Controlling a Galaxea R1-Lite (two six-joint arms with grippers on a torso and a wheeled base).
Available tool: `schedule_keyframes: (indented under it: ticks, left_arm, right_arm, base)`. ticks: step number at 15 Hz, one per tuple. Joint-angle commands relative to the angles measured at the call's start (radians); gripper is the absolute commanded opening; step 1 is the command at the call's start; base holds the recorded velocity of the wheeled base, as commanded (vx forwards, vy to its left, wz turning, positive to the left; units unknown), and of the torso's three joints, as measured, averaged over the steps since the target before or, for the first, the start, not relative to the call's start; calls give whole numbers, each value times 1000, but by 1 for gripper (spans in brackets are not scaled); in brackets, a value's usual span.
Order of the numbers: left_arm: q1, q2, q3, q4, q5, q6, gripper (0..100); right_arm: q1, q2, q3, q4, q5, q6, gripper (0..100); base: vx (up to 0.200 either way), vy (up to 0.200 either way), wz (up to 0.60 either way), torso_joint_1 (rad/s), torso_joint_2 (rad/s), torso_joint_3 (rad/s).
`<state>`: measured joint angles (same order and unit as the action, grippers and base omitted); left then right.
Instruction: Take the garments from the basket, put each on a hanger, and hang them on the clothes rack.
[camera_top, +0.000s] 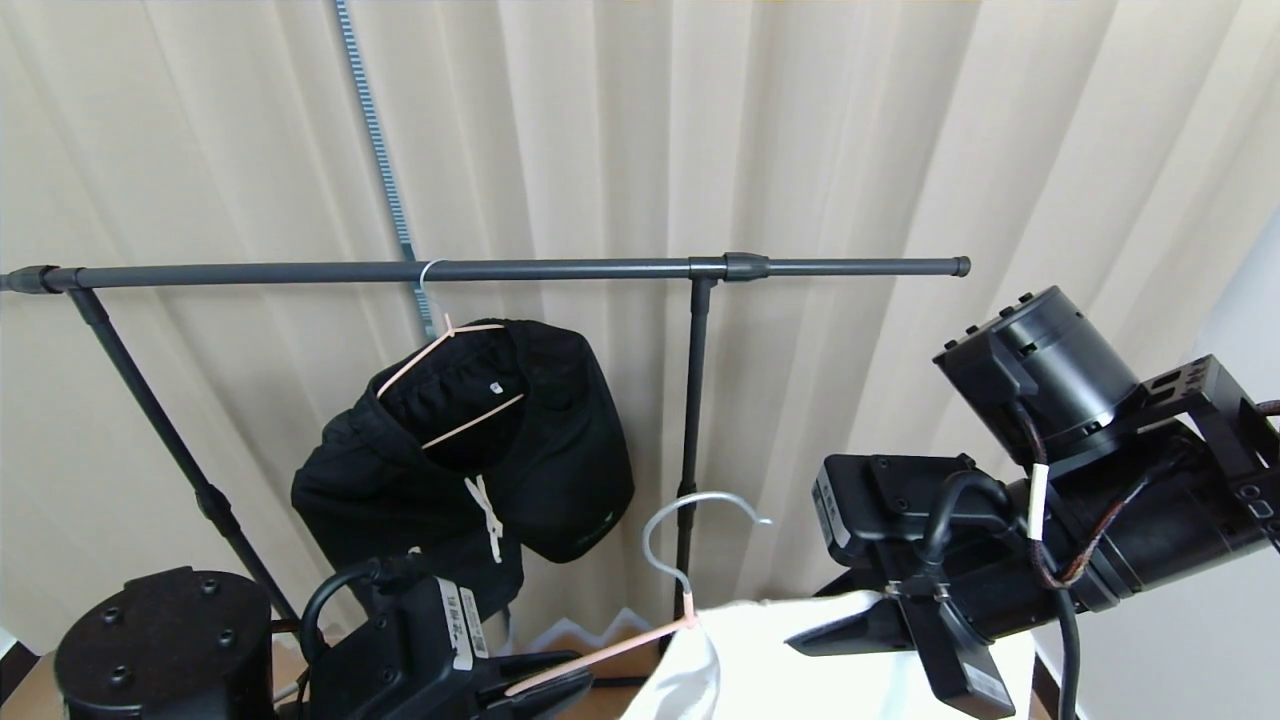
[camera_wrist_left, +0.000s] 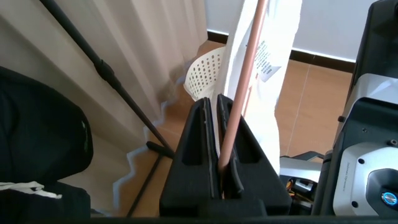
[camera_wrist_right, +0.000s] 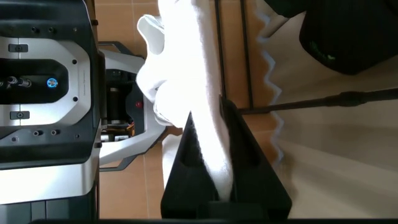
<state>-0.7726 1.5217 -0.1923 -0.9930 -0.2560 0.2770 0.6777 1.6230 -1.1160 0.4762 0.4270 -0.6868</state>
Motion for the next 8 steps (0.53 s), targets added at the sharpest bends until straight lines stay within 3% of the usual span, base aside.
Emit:
schedule_keyframes:
  ticks: [1,3,4,8]
  left_arm:
    - [2,6,4,-3,0,1,0]
    - [2,6,7,-6,-3,2,0]
    - [2,5,5,-6,-3,4,100]
    - [-1,-2,13,-6,-2,2,100]
  right_arm:
    - [0,-11,2,1,1,0,0]
    - [0,-25,10,-1,2,0,0]
    - [0,-29,16,-4,2,1,0]
    - [0,-45,28,-2,2,0,0]
  base:
    - [0,0,0,0,0,0]
    - [0,0,0,0,0,0]
    - [0,0,0,0,0,0]
    - [0,0,0,0,0,0]
